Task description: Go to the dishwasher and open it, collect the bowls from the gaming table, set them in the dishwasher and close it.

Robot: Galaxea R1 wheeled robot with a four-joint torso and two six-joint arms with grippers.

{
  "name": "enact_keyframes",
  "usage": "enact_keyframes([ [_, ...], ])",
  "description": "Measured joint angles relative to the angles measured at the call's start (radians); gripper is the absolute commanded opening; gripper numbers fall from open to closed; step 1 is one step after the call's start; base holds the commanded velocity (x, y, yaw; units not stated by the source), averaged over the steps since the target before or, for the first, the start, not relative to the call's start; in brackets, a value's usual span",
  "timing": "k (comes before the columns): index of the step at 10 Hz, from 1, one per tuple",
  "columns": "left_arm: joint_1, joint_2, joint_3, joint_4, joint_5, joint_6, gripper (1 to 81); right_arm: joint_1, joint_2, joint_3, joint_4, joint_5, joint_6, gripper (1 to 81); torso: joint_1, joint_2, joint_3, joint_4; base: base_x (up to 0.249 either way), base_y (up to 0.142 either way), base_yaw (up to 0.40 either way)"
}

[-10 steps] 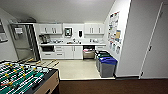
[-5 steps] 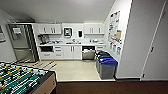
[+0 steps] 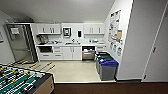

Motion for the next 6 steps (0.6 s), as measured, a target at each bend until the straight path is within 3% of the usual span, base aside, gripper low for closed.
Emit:
enact_keyframes([
  [6, 0.002, -0.002, 0.005, 0.000, 0.001, 0.000, 1.0, 0.000, 0.000, 0.000, 0.000, 0.000, 0.000, 1.0, 0.000, 0.000, 0.000, 0.000, 0.144, 0.000, 0.000],
])
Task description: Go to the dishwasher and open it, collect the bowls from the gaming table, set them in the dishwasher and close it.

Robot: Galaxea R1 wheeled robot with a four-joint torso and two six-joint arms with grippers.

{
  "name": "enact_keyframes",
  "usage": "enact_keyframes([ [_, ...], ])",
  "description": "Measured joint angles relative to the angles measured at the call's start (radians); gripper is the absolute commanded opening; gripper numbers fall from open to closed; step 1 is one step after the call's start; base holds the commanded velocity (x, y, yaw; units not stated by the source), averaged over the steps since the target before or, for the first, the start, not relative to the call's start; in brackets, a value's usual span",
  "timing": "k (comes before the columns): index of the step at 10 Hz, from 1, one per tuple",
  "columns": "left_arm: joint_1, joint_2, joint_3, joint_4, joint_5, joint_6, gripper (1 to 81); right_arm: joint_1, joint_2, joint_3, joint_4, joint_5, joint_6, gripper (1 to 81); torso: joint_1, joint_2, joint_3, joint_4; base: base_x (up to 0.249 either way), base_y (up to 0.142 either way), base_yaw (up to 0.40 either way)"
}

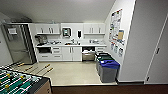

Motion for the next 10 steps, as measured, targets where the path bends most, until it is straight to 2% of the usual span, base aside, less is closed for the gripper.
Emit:
enact_keyframes([
  [10, -0.005, -0.001, 0.003, 0.000, -0.003, 0.002, 1.0, 0.004, -0.001, -0.003, 0.000, 0.004, 0.000, 1.0, 0.000, 0.000, 0.000, 0.000, 0.144, 0.000, 0.000],
])
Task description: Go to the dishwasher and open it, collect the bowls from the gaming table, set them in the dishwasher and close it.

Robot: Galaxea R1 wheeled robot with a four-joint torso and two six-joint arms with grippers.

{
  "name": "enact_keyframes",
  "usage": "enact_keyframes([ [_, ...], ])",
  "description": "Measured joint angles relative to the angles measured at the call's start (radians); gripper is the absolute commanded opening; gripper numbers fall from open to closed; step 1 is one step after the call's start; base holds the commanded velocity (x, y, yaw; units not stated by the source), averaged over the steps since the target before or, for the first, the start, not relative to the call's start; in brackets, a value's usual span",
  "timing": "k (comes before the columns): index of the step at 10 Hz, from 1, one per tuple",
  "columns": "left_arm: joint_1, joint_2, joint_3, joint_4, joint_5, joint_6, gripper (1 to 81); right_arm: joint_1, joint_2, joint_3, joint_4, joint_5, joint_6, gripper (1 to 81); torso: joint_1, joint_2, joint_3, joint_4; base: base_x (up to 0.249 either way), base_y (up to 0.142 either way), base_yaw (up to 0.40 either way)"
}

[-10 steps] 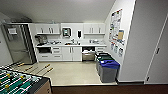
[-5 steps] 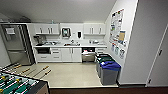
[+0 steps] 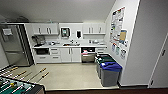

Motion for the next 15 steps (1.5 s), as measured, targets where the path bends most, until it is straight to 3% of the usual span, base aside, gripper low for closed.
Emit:
enact_keyframes([
  [15, 0.004, -0.004, 0.006, 0.000, 0.002, 0.000, 1.0, -0.002, -0.001, 0.001, -0.003, -0.004, 0.000, 1.0, -0.001, 0.000, 0.000, 0.000, 0.149, 0.000, 0.000],
])
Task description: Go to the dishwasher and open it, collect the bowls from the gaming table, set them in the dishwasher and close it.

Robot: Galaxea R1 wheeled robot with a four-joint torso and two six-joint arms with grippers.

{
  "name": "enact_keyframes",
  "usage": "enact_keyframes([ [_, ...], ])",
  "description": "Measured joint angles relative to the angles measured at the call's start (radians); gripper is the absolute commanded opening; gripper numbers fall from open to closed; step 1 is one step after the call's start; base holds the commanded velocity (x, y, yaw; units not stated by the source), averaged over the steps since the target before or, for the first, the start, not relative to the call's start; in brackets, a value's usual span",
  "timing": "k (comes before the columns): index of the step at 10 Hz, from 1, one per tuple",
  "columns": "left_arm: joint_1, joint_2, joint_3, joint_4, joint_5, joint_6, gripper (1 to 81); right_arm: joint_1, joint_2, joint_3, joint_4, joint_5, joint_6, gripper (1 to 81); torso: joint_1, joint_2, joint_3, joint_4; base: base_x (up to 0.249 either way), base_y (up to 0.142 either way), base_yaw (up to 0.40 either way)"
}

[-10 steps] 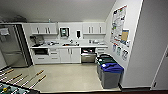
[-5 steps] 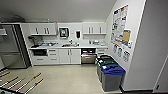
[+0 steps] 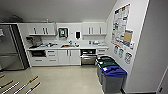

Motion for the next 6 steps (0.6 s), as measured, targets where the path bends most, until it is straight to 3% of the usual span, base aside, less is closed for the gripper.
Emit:
enact_keyframes([
  [6, 0.000, -0.001, 0.000, 0.000, 0.000, 0.000, 1.0, 0.001, 0.000, 0.000, 0.000, 0.000, 0.000, 1.0, 0.000, 0.000, 0.000, 0.000, 0.154, 0.000, 0.000],
])
